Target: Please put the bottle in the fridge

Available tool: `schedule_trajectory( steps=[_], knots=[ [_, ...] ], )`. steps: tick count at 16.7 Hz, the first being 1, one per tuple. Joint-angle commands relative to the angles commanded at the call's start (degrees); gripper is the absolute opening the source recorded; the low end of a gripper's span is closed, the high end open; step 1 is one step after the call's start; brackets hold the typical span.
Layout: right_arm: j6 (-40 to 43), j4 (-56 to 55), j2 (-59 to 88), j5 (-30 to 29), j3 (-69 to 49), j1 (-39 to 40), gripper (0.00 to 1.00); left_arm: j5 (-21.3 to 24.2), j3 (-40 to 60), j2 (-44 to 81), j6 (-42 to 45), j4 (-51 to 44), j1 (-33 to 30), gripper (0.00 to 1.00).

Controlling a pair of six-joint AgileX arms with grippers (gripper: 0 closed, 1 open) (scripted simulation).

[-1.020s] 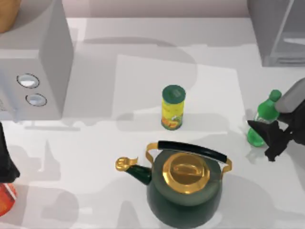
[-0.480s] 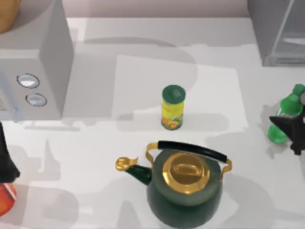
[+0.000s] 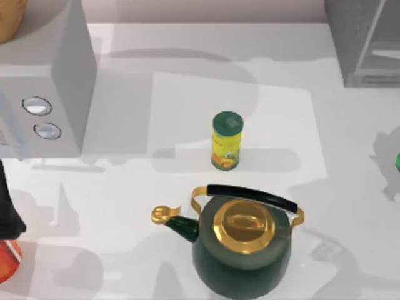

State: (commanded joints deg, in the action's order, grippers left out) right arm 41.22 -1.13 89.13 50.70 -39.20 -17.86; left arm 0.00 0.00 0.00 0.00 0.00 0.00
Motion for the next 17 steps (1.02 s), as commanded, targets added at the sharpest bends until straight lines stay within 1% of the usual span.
schedule_trajectory(
  steps=[5,8,12,17],
  knots=[
    [-0.2,0.0,0.2,-0.2,0.1,0.3,0.01,0.0,0.0,0.0,0.0,0.0,0.0,1.00],
    [-3.7,0.2,-3.3,-2.6,-0.8,1.6,0.01,0.0,0.0,0.0,0.0,0.0,0.0,1.00],
    [-13.7,0.8,-16.5,-9.7,1.8,5.7,0.01,0.0,0.0,0.0,0.0,0.0,0.0,1.00],
    [-27.5,1.5,-44.4,-23.1,10.8,11.8,0.01,0.0,0.0,0.0,0.0,0.0,0.0,1.00]
  ],
)
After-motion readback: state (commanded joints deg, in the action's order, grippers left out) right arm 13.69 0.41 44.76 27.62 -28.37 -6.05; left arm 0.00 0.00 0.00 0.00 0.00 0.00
